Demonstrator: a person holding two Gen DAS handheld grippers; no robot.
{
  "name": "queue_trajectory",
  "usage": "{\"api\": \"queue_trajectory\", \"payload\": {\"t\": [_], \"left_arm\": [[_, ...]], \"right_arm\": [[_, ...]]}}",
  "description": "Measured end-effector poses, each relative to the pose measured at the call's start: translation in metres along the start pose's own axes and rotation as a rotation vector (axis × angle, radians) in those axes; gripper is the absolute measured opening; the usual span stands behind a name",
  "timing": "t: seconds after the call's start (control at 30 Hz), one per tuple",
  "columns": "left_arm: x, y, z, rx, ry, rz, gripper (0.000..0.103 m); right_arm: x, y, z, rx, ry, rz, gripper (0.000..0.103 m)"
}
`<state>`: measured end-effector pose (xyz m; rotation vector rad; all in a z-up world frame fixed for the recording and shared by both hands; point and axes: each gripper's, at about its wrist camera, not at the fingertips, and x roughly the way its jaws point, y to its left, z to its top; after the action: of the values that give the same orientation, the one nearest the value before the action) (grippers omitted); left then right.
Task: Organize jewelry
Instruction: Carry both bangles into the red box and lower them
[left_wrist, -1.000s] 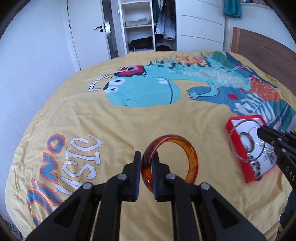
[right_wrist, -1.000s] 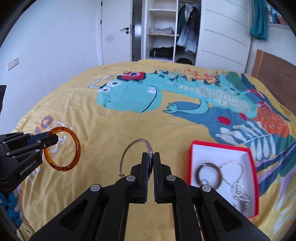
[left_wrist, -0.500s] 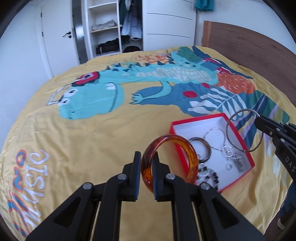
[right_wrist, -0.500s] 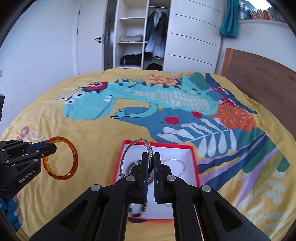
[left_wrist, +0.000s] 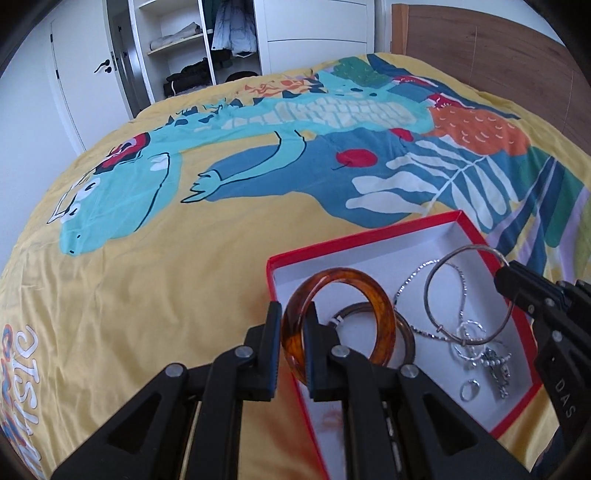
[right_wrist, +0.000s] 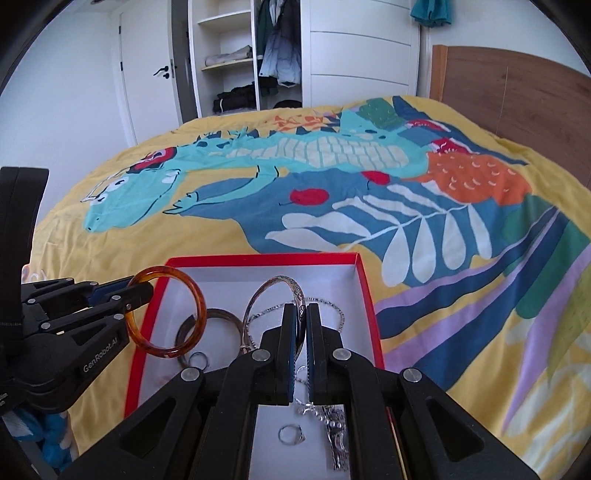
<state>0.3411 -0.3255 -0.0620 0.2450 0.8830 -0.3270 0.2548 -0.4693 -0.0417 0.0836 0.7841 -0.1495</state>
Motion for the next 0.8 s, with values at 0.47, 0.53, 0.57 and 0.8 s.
{"api": "queue_trajectory", "payload": {"t": [0.47, 0.53, 0.57, 0.8], "left_arm": [[0.030, -0.012, -0.003, 0.038, 0.025, 0.020, 0.010], [0.033, -0.014, -0.002, 0.041, 0.034, 0.014, 0.010], [0.035, -0.015, 0.000, 0.042, 0.042, 0.011, 0.010], [0.049, -0.018, 0.004, 0.049, 0.076, 0.018, 0.012]], "right_arm": [[0.033, -0.022, -0.031, 0.053, 0.104, -0.037, 0.004], [0.035, -0.023, -0.034, 0.054, 0.115, -0.041, 0.004], [0.036, -0.023, -0.035, 0.054, 0.119, -0.043, 0.004], [0.035, -0.027, -0.036, 0.054, 0.113, -0.051, 0.004]]}}
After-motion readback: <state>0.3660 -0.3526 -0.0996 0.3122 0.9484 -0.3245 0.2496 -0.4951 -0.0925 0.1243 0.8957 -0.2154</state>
